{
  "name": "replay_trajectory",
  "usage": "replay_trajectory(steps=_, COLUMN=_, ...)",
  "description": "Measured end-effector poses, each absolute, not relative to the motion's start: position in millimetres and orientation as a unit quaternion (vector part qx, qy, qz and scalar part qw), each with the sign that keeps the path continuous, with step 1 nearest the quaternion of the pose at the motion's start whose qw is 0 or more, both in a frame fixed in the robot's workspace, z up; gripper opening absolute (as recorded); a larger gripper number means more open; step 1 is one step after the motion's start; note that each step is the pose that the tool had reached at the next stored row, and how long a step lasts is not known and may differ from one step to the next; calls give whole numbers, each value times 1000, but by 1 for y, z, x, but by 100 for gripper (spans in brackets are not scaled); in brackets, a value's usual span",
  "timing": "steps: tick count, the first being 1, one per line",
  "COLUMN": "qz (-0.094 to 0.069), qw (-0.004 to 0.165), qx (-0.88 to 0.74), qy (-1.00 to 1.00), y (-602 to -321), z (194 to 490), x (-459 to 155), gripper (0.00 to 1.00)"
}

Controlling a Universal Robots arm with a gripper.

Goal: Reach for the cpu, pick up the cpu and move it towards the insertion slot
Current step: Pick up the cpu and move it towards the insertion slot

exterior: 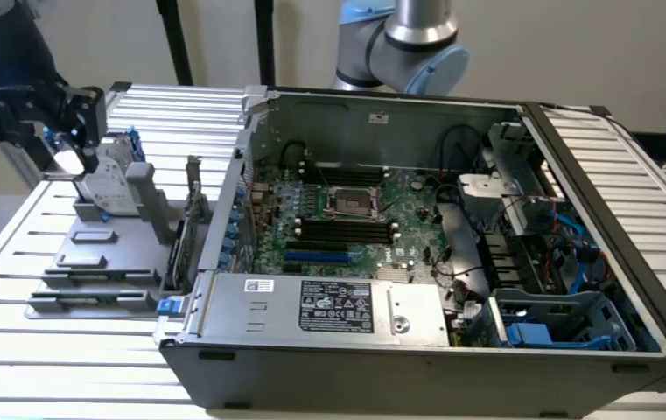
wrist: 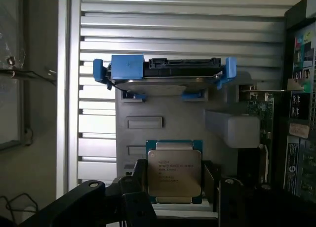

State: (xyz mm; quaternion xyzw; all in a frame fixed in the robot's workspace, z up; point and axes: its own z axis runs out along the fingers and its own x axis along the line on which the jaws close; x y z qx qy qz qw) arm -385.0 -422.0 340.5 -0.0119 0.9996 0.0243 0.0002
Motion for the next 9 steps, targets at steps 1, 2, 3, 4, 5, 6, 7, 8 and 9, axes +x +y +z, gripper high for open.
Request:
replay_trajectory(steps=1, qz=25, qw=0, qx=-12, qy=1000, y=-422, z=345, x=-381, gripper=55)
replay_trajectory(steps=2, qz=26, qw=0, qx=-12, qy=1000, y=-422, z=349, x=-377, gripper=55)
replay_trajectory(steps=3, qz=27, qw=0, qx=-13, qy=1000, y=-422, z=354, x=-373, gripper=55)
replay_trajectory(steps=4, qz=27, qw=0, qx=-13, qy=1000, y=-422, z=358, x=-370, gripper=55)
replay_trajectory(steps=5, qz=28, qw=0, qx=-13, qy=1000, y=-422, z=363, x=-365, gripper=55)
replay_trajectory(steps=6, qz=29, qw=0, qx=-13, qy=1000, y=-422, z=367, x=-361, gripper=55)
replay_trajectory(steps=7, qz=29, qw=0, qx=-13, qy=999, y=-422, z=372, x=-357, gripper=55)
replay_trajectory(steps=8, qz=30, qw=0, qx=-13, qy=999, y=-422, z=376, x=-352, gripper=55)
replay_trajectory(steps=9, qz=30, qw=0, qx=-13, qy=999, y=-422, z=380, x=-348, gripper=55)
